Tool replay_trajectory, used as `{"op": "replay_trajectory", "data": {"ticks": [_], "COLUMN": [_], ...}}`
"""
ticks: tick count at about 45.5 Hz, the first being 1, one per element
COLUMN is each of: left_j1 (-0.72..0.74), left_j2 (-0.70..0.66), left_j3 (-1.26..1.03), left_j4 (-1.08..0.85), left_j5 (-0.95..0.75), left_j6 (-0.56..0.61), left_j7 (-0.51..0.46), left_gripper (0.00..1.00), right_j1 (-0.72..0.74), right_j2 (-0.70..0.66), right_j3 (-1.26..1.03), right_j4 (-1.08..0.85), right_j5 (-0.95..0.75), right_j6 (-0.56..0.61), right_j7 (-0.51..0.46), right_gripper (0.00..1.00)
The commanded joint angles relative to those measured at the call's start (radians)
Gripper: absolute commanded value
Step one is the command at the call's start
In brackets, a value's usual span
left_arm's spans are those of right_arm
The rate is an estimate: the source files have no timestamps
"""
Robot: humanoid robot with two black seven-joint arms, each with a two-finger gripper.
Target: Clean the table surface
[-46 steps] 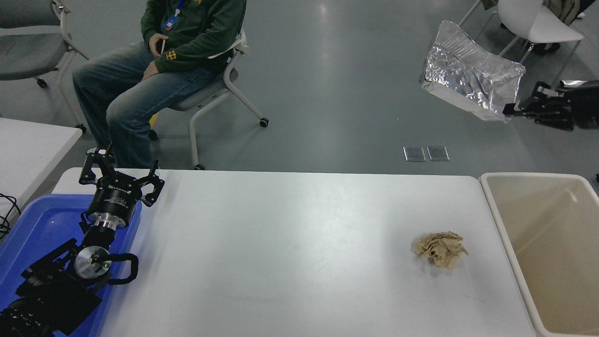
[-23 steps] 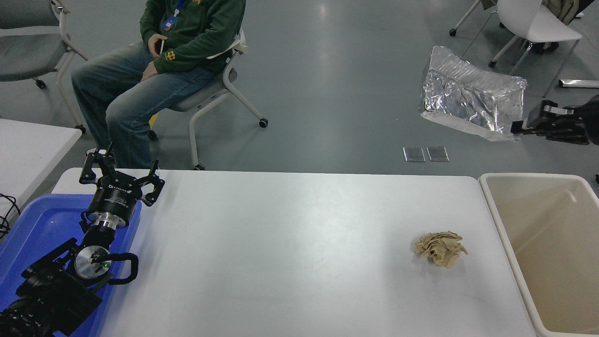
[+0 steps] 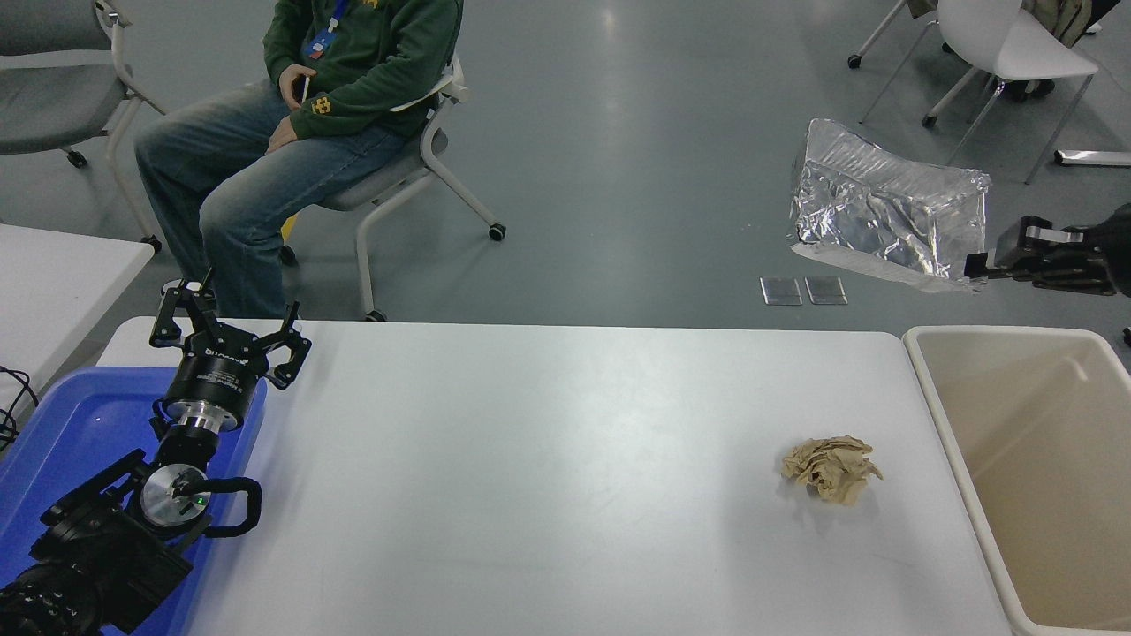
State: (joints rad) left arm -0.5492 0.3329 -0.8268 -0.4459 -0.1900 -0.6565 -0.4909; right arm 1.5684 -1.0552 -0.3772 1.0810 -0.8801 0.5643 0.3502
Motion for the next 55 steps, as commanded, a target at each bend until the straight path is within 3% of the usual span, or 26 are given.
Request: {"op": "replay_trajectory", "data": {"ticks": [1, 20, 29, 45, 55], "left_j1": [0.000, 0.000, 0.000, 0.000, 0.000], "left_j2": [0.000, 0.000, 0.000, 0.000, 0.000], "left_j3": [0.000, 0.000, 0.000, 0.000, 0.000], "left_j4": [-0.001, 0.001, -0.001, 0.001, 0.001], "left_j5": [0.000, 0.000, 0.000, 0.000, 0.000], "left_j6": [0.000, 0.000, 0.000, 0.000, 0.000], "left_j7": [0.000, 0.000, 0.000, 0.000, 0.000], "left_gripper": [1.00, 1.00, 1.00, 1.00, 1.00], "right_j1": [-0.005, -0.065, -0.168, -0.410, -0.502], "right_j2": [-0.003, 0.000, 0.037, 0.181, 0.247], "right_j3": [0.000, 0.007, 0.023, 0.023, 0.027], "right_j4": [-0.001, -0.194, -0.363, -0.659, -0.743], "right_j5": [-0.003, 0.018, 0.041, 0.234, 0.308], "right_j6": [-0.001, -0.014, -0.070, -0.188, -0.257], "right_j7": [-0.002, 0.000, 0.000, 0.000, -0.008], "right_gripper": [0.00, 0.00, 0.00, 0.00, 0.00]}}
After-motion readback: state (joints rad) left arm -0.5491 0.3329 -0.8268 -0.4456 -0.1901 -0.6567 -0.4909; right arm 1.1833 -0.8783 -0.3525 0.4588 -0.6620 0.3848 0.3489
